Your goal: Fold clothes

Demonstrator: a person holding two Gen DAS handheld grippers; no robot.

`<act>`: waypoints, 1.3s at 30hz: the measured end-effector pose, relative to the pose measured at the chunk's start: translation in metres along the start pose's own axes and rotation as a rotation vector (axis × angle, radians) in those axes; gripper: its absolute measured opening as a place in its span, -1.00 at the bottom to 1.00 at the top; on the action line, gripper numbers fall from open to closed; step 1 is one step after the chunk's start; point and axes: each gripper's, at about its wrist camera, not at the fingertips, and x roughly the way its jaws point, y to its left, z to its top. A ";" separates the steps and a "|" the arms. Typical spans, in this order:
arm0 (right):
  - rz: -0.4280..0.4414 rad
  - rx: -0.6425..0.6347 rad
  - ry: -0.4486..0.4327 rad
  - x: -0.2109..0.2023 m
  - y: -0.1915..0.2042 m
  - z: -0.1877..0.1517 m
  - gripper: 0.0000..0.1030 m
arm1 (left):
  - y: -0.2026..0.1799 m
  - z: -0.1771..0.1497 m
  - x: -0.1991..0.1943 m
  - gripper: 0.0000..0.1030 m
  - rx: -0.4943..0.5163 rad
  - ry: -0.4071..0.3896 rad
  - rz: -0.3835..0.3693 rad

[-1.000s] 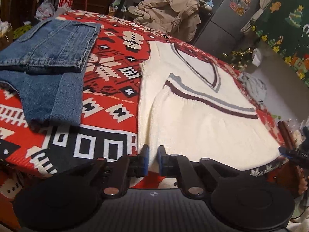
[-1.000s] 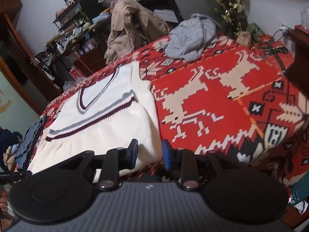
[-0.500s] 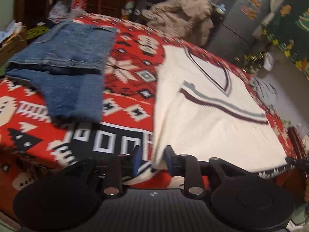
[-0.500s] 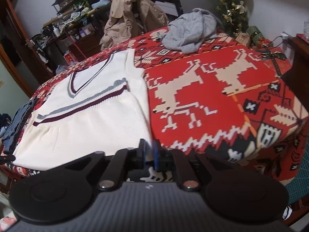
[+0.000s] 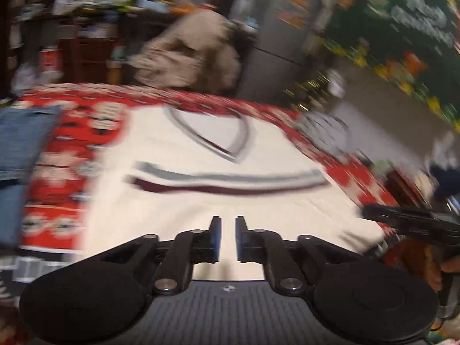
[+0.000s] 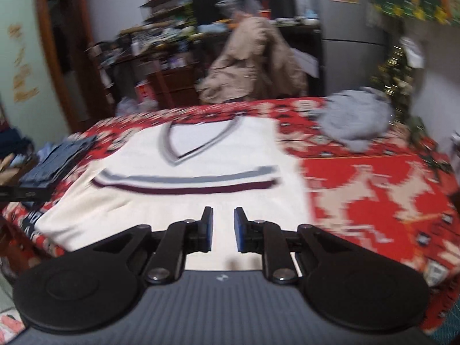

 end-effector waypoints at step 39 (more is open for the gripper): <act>0.007 -0.287 0.117 0.029 0.061 -0.038 -0.74 | -0.053 -0.031 0.050 -0.87 0.122 0.086 -0.091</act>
